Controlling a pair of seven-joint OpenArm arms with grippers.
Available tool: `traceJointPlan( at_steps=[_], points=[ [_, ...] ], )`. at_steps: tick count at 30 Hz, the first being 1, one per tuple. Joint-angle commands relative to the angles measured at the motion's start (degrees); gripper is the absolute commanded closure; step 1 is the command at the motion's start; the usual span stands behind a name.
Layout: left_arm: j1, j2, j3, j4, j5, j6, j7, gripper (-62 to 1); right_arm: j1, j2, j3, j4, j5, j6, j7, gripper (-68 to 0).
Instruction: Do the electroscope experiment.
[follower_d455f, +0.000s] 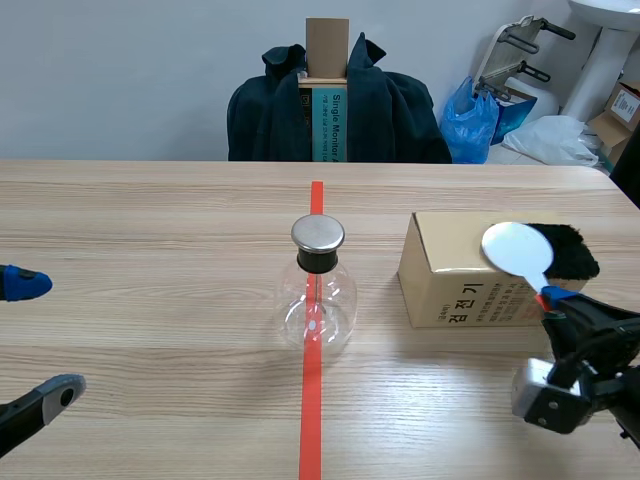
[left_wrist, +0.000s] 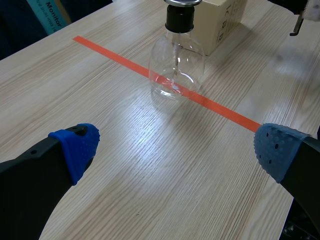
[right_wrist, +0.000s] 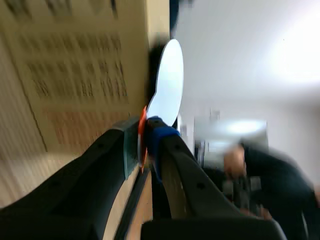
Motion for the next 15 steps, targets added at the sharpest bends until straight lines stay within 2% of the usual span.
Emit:
traceJointPlan(
  at_steps=[1, 3, 6, 8, 11, 12, 13, 15],
  points=[
    [-0.59, 0.35, 0.0, 0.57, -0.81, -0.09, -1.01, -62.3, 0.52, 1.25, 0.2, 0.72, 0.63, 0.04, -3.1, -0.7],
    [-0.59, 0.5, 0.0, 0.57, -0.81, -0.09, -0.98, -62.3, 0.52, 1.81, 0.2, 0.72, 0.74, 0.98, -0.57, -0.7],
    [-0.59, 1.14, 0.0, 0.57, -0.79, -0.09, -0.98, -62.3, 0.68, 1.29, 0.0, 0.72, 0.61, 1.27, 7.8, -0.7],
    [-0.59, 1.27, 0.0, 0.57, -0.79, -0.09, -0.98, -62.3, 0.66, 0.72, -0.28, 0.72, 0.26, 1.22, 6.45, -0.7],
    [-0.59, 1.25, 0.0, 0.57, -0.79, -0.09, -0.96, -62.3, 0.52, 0.83, 0.35, 0.72, -0.66, 0.17, -3.13, -0.7],
    [-0.59, 1.25, 0.0, 0.57, -0.79, -0.09, -0.96, -62.3, 0.52, 1.01, 0.74, 0.72, -0.39, 0.63, -4.07, -0.7],
    [-0.59, 1.25, 0.0, 0.57, -0.79, -0.09, -0.96, -62.3, 0.52, 1.31, 0.85, 0.72, -0.37, 1.4, -3.39, -0.7],
    [-0.59, 1.25, 0.0, 0.57, -0.79, -0.09, -0.98, -62.3, 0.55, 1.46, 0.83, 0.72, -0.55, 2.47, 2.34, -0.7]
  ],
)
